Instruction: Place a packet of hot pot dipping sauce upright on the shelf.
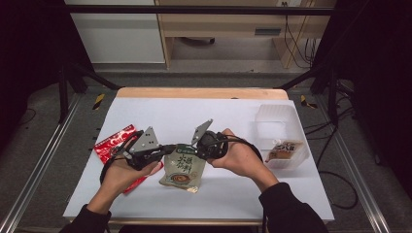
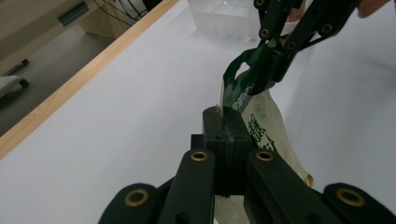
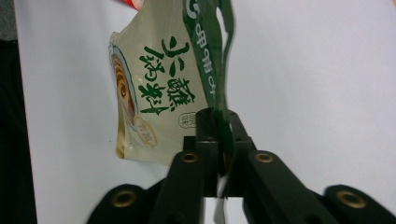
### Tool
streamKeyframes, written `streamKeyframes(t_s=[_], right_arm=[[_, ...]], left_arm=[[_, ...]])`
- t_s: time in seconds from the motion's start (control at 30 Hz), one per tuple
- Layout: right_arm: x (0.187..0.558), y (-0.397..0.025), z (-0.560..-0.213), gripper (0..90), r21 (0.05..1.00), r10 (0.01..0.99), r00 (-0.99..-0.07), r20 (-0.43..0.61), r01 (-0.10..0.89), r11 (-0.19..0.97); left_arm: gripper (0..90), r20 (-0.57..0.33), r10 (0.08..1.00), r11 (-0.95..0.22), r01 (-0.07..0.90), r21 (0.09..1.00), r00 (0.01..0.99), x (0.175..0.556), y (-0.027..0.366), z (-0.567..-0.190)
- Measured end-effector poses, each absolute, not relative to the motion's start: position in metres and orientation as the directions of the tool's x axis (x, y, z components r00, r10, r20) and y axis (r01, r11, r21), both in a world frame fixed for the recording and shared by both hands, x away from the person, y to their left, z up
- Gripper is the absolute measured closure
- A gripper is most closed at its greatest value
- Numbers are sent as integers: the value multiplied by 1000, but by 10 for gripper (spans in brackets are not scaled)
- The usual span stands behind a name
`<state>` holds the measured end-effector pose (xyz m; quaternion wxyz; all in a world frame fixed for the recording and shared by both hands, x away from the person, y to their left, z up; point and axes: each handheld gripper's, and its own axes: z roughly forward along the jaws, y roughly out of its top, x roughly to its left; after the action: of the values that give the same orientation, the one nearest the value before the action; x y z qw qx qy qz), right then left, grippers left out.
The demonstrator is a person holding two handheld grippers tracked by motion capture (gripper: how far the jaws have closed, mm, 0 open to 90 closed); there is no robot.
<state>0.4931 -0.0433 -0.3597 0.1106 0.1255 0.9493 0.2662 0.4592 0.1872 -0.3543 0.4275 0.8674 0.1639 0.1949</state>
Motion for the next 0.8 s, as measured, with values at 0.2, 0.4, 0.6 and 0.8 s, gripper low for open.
streamKeyframes(t_s=[0.2, 0.4, 0.6, 0.8], right_arm=[[493, -38, -357, 900, 515, 264, -951, -160, 147, 844], [495, -41, -352, 900, 514, 264, -952, -156, 151, 845], [494, -44, -347, 900, 526, 266, -956, -127, 163, 835], [489, -45, -332, 900, 531, 249, -958, -139, 140, 836]], left_arm=[[721, 161, 444, -582, 147, 800, 881, 463, 194, -357], [353, 150, 484, -537, 157, 829, 862, 464, 207, -363], [210, 103, 498, -551, 222, 804, 861, 464, 218, -383], [119, 86, 546, -535, 268, 801, 833, 461, 226, -399]])
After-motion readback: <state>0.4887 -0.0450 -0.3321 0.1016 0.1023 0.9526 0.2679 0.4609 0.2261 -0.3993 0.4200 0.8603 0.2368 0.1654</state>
